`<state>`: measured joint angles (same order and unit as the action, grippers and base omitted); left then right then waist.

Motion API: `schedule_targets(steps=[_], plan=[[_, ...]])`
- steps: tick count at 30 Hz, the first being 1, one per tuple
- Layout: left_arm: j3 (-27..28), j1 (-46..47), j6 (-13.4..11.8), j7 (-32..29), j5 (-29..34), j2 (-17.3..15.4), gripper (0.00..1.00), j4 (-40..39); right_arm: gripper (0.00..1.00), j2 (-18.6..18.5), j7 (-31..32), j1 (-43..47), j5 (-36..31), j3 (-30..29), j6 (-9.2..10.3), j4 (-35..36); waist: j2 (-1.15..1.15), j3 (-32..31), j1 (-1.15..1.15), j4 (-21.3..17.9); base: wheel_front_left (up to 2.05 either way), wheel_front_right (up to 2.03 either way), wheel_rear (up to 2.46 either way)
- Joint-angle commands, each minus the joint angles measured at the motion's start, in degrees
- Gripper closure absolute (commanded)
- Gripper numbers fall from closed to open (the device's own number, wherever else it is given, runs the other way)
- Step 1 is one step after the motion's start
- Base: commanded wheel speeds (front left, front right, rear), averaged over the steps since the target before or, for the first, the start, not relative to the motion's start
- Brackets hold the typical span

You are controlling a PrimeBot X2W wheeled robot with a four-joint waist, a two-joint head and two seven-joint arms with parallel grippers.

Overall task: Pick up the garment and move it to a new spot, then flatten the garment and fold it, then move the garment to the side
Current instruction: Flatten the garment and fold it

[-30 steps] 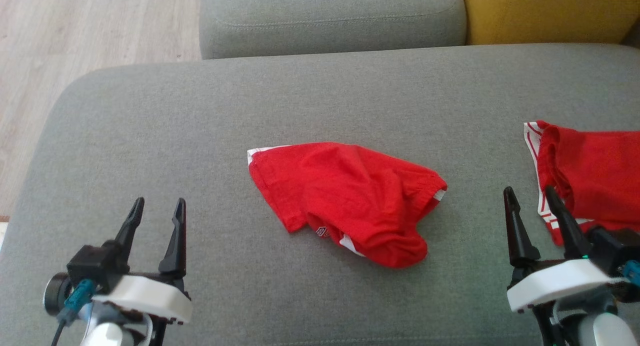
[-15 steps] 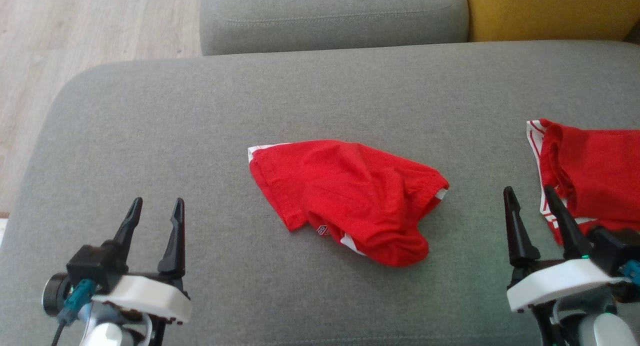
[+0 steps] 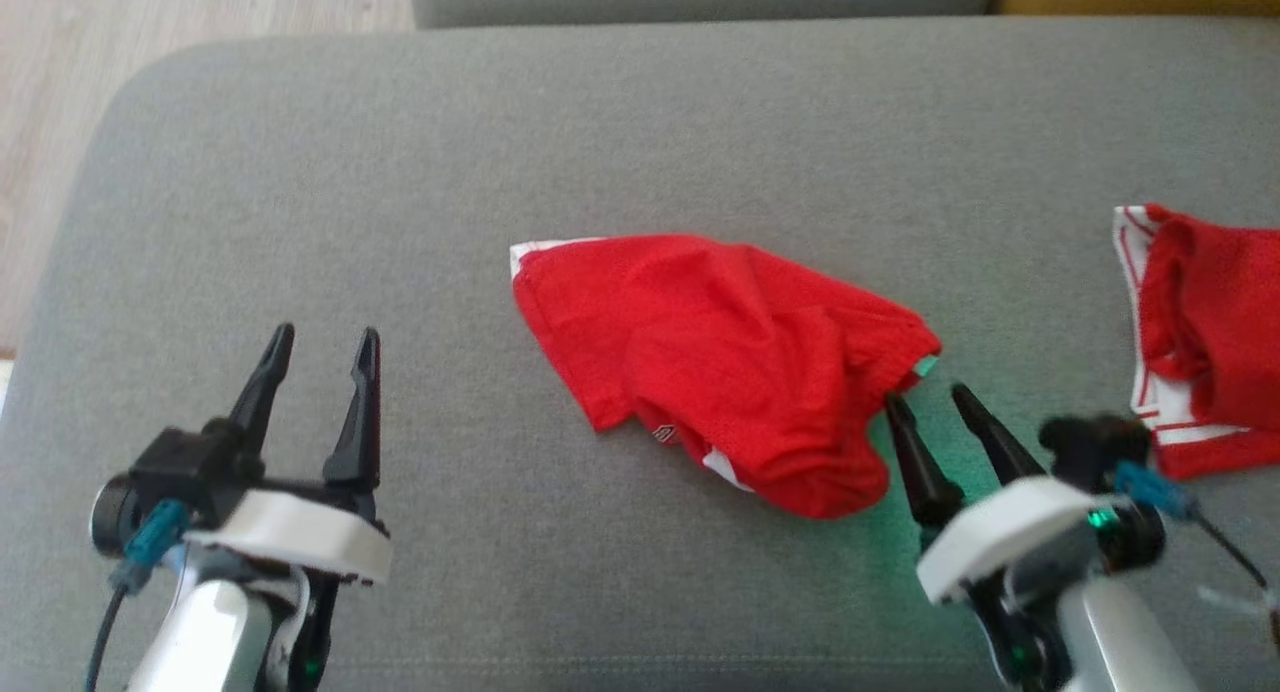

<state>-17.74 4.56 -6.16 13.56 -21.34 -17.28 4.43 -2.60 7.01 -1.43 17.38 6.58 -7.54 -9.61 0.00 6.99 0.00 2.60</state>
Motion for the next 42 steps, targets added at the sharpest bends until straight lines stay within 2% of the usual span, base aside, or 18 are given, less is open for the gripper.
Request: schedule_targets(steps=[1,6,7,9,18,22,26,31,34,37,42], plan=[[2.1,3.2,0.3,0.6,0.3,-0.7,0.0,-1.1,0.0,-0.3,-0.5,-4.3,0.9,2.0,0.05,0.4,0.0,1.5,0.0,1.2,0.0,0.0,0.0],[1.6,5.7,1.5,1.1,0.7,0.3,0.0,0.8,0.0,-0.3,-1.3,-10.6,4.3,2.1,0.05,-7.2,0.0,3.3,0.0,3.2,0.0,0.0,0.0],[1.6,5.9,1.6,1.1,0.7,0.5,0.0,1.2,0.07,-0.3,-1.3,-11.3,4.7,1.7,0.05,-8.3,0.0,3.4,0.0,3.4,0.0,0.0,0.0],[1.6,6.3,1.8,1.2,0.9,0.9,0.0,1.8,0.99,-0.3,-1.7,-12.7,6.0,0.8,0.05,-9.6,0.0,3.3,0.0,3.8,0.0,0.0,0.0],[2.2,6.7,2.2,1.4,1.6,2.0,0.0,2.8,1.0,-0.3,-2.8,-19.9,4.2,-2.2,0.05,-10.9,0.0,2.6,0.0,3.8,0.0,0.0,0.0],[2.6,6.7,2.5,1.4,2.1,2.4,0.0,2.5,1.0,-0.4,-4.1,-24.2,3.5,-1.1,0.05,-9.7,0.0,2.3,0.0,3.4,0.0,0.0,0.0],[3.1,6.5,2.8,1.4,2.6,2.8,0.0,2.2,1.0,-1.6,-6.2,-25.5,3.4,2.9,0.05,-7.0,0.0,2.3,0.0,3.1,0.0,0.0,0.0],[3.6,6.1,3.2,1.4,3.1,3.4,0.0,1.9,1.0,-4.8,-1.8,-19.0,5.7,11.6,0.05,-3.3,0.0,2.5,0.0,2.8,0.0,0.0,0.0],[3.9,5.8,3.5,1.4,3.4,3.6,0.0,2.0,1.0,-6.5,2.4,-12.6,6.7,14.3,0.05,-1.4,0.0,2.7,0.0,2.4,0.0,0.0,0.0],[4.3,5.8,3.8,1.4,3.6,3.8,0.0,2.0,1.0,-7.4,5.2,-7.0,7.0,14.2,0.05,0.5,0.0,2.9,0.0,1.9,0.0,0.0,0.0],[4.6,5.9,4.3,1.4,4.2,4.1,0.0,2.3,1.0,-7.5,7.4,-0.9,5.4,10.7,0.05,2.1,0.0,2.9,0.0,1.4,0.0,0.0,0.0]])
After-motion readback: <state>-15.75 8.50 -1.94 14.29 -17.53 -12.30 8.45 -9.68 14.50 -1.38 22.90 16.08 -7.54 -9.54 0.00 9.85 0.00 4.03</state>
